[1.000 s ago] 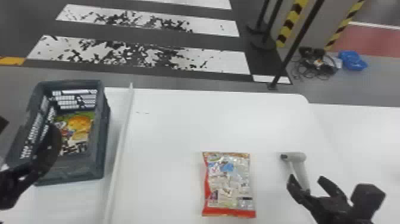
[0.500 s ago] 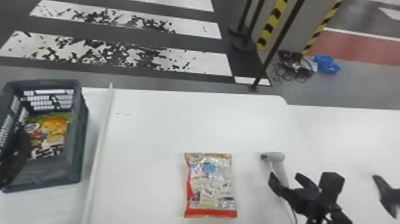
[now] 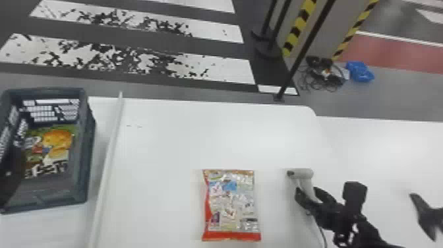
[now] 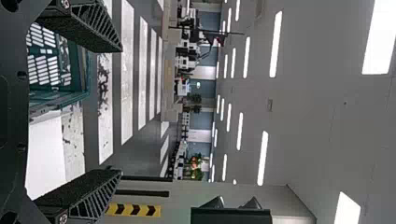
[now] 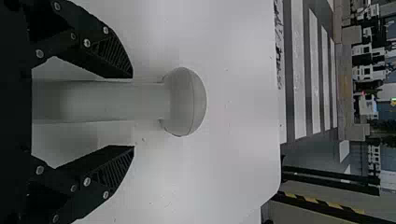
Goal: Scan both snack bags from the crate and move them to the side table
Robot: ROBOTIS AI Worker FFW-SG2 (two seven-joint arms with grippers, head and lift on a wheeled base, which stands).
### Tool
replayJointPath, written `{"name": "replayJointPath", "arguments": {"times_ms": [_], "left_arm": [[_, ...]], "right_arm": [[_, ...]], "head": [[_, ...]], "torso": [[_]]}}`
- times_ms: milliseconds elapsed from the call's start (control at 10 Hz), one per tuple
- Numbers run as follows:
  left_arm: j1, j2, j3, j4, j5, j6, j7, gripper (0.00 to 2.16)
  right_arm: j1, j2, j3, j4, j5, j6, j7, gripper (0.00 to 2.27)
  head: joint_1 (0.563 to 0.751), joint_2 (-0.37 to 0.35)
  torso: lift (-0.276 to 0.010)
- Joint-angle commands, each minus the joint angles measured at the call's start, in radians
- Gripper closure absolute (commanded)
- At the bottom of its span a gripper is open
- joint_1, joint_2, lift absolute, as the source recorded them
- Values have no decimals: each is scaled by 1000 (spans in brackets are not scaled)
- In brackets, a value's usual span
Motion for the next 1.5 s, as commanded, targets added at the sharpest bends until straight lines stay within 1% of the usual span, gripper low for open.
{"name": "replayJointPath", "arguments": {"times_ms": [0, 100, 300, 400, 500, 700, 800, 900, 1000, 1100, 1300, 1400], "left_arm": [[-3, 0, -1, -1, -1, 3, 0, 66], [-7, -2, -4, 0, -4, 3, 0, 66], [-13, 0, -9, 8, -4, 3, 1, 66], [-20, 0, -12, 16, -4, 3, 1, 66], [-27, 3, -17, 22, -4, 3, 1, 66], [-47, 14, -35, 36, -2, 6, 3, 66], [-49, 17, -37, 39, -1, 3, 3, 66], [-49, 18, -35, 40, 2, 3, 3, 66], [-49, 20, -35, 45, 4, 3, 3, 66], [-50, 20, -35, 54, 5, 3, 1, 66], [-53, 20, -35, 66, 10, -3, 0, 66], [-53, 20, -35, 66, 10, -3, 0, 66]], "right_arm": [[-9, -7, -6, 2, -13, 62, 9, 2078], [-2, -7, -6, -11, -18, 53, 18, 2240], [31, 7, -14, -78, -21, 53, 9, 2240], [65, 26, -20, -138, -36, 62, -6, 2240], [119, 66, -26, -244, -47, 81, -34, 2240], [266, 132, -15, -515, -103, 182, -146, 2240], [329, 158, -3, -618, -117, 219, -177, 2240], [384, 171, 17, -679, -133, 212, -189, 2240], [430, 194, 29, -727, -149, 212, -200, 2240], [478, 211, 41, -768, -159, 212, -207, 2240], [559, 212, 67, -820, -194, 206, -218, 2240], [579, 212, 86, -831, -194, 203, -218, 2240]], "head": [[695, -243], [695, -244], [695, -248], [695, -247], [695, -243], [695, -231], [695, -221], [695, -202], [695, -190], [695, -163], [695, -118], [695, -99]], "torso": [[-29], [-29], [-29], [-29], [-29], [-29], [-29], [-29], [-29], [-29], [-29], [-29]]}}
